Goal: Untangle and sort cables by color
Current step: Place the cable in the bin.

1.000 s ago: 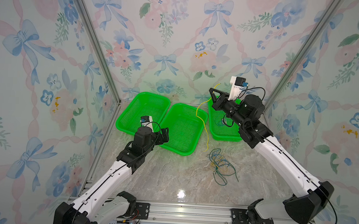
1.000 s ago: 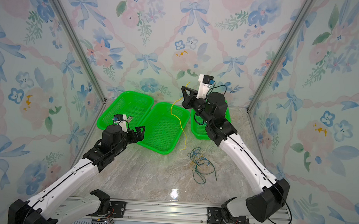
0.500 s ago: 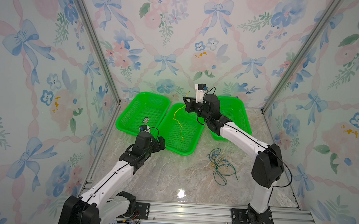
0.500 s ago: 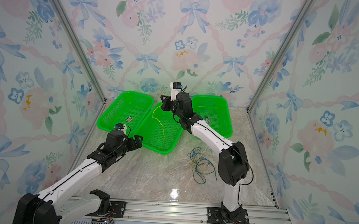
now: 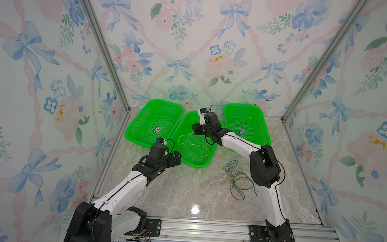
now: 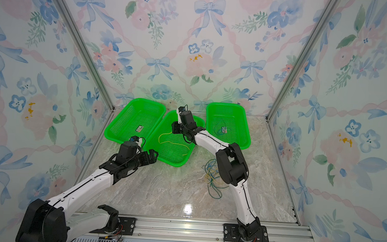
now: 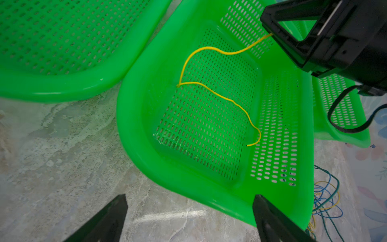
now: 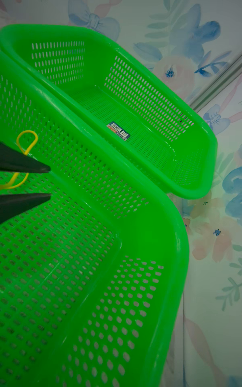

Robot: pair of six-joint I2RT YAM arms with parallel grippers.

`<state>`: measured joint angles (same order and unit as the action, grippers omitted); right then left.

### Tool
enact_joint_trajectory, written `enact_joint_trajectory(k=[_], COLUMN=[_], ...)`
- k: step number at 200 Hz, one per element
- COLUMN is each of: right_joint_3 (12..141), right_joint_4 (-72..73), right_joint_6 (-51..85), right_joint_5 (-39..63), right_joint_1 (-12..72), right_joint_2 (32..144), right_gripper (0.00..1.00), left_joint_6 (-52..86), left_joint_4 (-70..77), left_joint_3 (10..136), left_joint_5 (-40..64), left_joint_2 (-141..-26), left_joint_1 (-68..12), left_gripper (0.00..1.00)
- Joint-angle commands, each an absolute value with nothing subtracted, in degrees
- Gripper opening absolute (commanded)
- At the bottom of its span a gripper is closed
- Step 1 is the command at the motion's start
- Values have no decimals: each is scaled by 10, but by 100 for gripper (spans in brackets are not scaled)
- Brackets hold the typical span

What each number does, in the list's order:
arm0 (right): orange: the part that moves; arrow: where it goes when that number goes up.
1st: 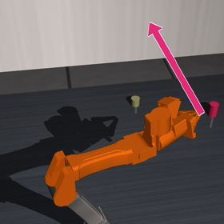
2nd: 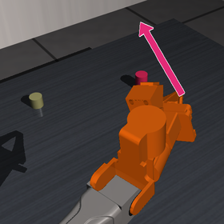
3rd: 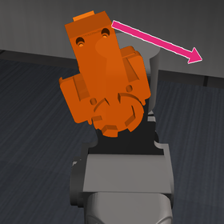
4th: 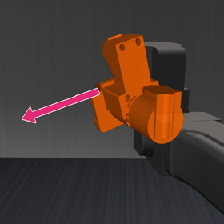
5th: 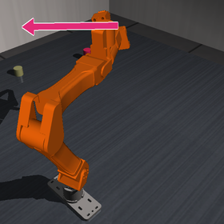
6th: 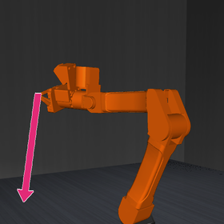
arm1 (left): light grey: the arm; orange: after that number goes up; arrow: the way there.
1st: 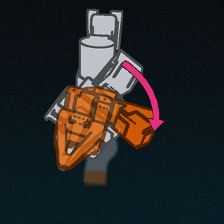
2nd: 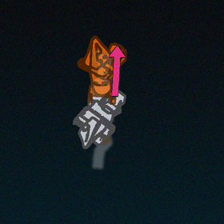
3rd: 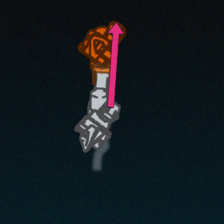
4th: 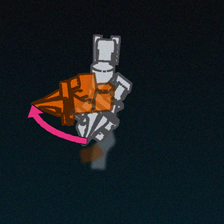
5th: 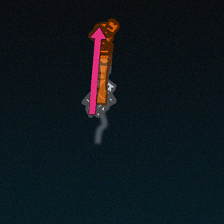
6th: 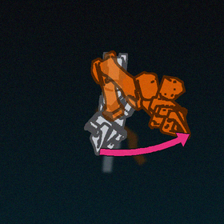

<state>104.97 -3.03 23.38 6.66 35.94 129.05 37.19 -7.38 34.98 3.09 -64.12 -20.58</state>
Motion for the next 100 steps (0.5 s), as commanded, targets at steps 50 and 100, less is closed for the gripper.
enact_joint_trajectory(k=[50, 100], right_joint_3=[1063, 959], right_joint_4=[-189, -265], right_joint_6=[164, 152], right_joint_5=[52, 20], right_joint_1=[355, 353], right_joint_2=[1166, 1085], right_gripper=[48, 72], left_joint_6=[367, 352], left_joint_4=[-72, -72], left_joint_3=[369, 372], left_joint_5=[24, -9], left_joint_2=[-665, -652], left_joint_1=[-244, -244], left_gripper=[98, 98])
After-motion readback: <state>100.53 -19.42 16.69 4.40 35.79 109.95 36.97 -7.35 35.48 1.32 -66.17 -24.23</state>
